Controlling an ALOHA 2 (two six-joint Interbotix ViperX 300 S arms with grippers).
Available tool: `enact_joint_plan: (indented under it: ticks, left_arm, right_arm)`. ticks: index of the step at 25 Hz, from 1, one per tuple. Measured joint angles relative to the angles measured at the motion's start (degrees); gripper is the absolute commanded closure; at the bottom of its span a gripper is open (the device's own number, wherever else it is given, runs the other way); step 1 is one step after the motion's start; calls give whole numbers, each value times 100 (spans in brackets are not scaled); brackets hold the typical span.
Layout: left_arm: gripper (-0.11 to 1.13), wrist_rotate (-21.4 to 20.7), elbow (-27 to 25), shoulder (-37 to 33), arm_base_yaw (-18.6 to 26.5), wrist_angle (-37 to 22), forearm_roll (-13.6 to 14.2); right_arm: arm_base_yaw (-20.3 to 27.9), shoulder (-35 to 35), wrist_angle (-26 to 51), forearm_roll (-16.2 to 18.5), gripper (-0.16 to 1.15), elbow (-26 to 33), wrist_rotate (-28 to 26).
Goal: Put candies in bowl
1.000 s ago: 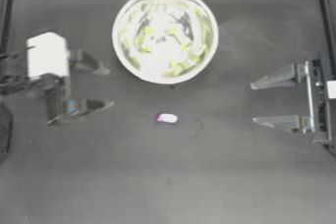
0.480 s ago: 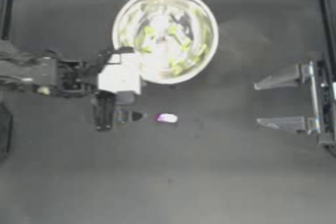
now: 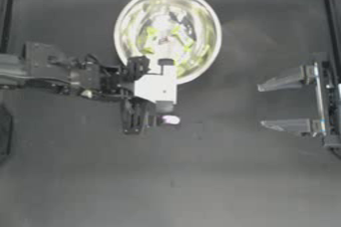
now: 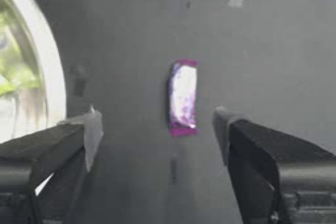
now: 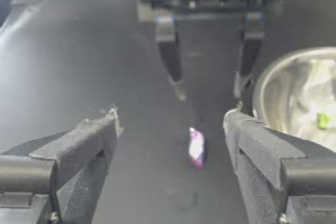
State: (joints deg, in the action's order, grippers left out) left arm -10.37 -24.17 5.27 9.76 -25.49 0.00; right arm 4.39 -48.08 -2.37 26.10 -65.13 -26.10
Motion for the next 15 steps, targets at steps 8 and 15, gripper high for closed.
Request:
enact_joint_plan:
  ticks: [8, 15]
  left_arm:
    - [4, -18, 369, 571, 18, -185, -9]
    - [4, -18, 466, 853, 26, -202, -9]
  right_arm:
    - [-62, 0, -97, 0, 3, 0, -9]
    - [-123, 0, -105, 0, 3, 0, -9]
